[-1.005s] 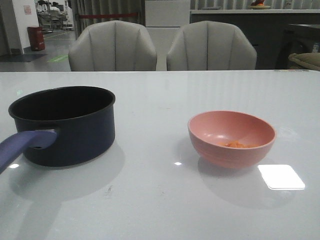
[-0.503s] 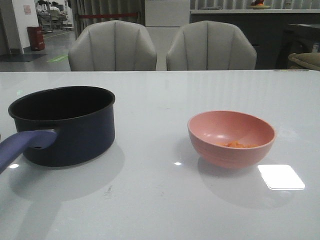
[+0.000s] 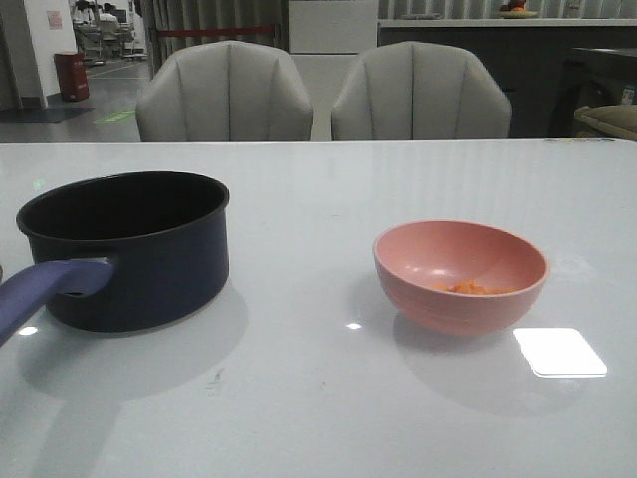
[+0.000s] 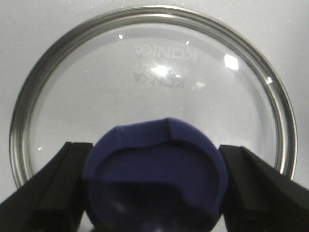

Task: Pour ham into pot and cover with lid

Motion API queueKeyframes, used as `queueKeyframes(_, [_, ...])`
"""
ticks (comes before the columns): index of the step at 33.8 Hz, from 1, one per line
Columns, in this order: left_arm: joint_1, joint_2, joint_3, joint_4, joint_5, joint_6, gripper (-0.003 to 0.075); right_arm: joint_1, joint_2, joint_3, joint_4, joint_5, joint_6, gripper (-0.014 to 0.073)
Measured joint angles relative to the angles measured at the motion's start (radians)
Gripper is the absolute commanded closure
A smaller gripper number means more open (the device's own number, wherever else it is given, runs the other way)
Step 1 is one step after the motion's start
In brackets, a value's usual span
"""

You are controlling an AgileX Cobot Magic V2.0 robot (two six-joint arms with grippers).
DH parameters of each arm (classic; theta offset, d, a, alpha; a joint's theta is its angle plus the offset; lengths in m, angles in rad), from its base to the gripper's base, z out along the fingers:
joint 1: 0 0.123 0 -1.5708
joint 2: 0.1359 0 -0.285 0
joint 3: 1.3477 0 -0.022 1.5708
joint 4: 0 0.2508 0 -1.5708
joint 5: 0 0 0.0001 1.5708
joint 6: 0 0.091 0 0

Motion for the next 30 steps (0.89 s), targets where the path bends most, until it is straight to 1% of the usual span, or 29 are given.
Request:
queueKeyframes(5, [0.0, 0.0, -0.001, 0.012, 0.011, 0.0, 0.0232, 0.0, 0.0, 0.0, 0.0, 0.0, 0.0, 0.0427])
queueKeyframes(7, [0.0, 0.001, -0.001, 0.022, 0.012, 0.0, 0.0206, 0.0, 0.0, 0.0, 0.0, 0.0, 0.0, 0.0427])
queueKeyframes(9, [0.0, 0.001, -0.001, 0.026, 0.013, 0.0, 0.0164, 0.0, 0.0, 0.0, 0.0, 0.0, 0.0, 0.0427])
queueKeyframes(12, [0.0, 0.001, -0.002, 0.029, 0.013, 0.0, 0.0127, 0.0, 0.0, 0.0, 0.0, 0.0, 0.0, 0.0427])
queueKeyframes(16, [-0.011, 0.001, -0.007, 0.05, 0.013, 0.0, 0.0124, 0.0, 0.0, 0.0, 0.0, 0.0, 0.0, 0.0427])
queueKeyframes(22, [-0.058, -0.001, -0.037, 0.092, 0.028, 0.0, 0.0129, 0.0, 0.0, 0.0, 0.0, 0.0, 0.0, 0.0427])
queueKeyframes(25, [-0.084, -0.03, -0.045, 0.112, 0.037, 0.0, 0.0137, 0.0, 0.0, 0.0, 0.0, 0.0, 0.0, 0.0427])
queueKeyframes(30, [-0.11, -0.144, -0.045, 0.117, 0.051, 0.0, 0.0137, 0.0, 0.0, 0.0, 0.0, 0.0, 0.0, 0.0427])
